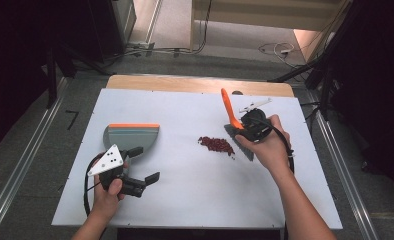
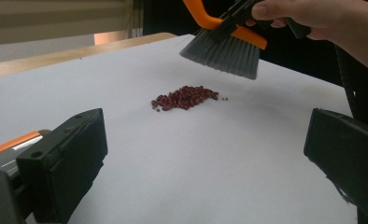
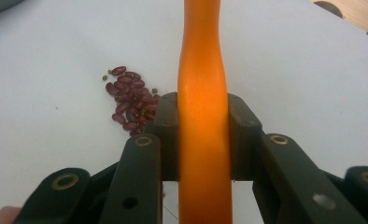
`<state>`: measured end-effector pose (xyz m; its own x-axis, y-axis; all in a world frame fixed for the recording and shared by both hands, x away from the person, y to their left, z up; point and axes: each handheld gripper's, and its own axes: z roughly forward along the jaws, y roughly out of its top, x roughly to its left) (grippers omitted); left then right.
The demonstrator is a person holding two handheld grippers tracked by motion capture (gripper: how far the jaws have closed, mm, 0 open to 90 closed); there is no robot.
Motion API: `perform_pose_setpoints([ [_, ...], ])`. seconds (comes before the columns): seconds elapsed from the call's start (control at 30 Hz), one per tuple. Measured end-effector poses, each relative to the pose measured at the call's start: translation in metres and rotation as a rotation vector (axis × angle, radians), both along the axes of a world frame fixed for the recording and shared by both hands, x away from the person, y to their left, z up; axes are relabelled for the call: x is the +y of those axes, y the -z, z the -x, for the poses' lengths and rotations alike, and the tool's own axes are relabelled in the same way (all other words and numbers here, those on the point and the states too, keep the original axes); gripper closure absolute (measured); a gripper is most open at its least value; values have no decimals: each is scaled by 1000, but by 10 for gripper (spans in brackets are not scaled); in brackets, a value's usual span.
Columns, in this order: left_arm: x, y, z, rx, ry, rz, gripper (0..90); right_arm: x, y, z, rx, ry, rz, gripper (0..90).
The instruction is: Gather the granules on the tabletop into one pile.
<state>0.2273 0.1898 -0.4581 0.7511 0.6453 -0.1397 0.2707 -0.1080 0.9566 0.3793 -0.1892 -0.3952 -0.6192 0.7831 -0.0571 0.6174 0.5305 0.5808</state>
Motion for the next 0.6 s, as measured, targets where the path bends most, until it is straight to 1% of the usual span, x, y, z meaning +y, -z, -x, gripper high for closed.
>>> perform_pose_setpoints([
  [0.23,2,0,0,0,-11,4,3,-33,4,9,19,23,-71,688],
  [0.3,3,0,-1,0,-15,3,3,-42,5,14,18,20,-95,688],
  [0.4,3,0,0,-1,-17,3,3,-54,8,19,18,31,-120,688],
  [0.47,3,0,0,0,-18,2,3,-62,10,23,23,33,-149,688],
  [0.6,3,0,0,0,-20,3,3,-80,16,32,22,51,-177,688],
])
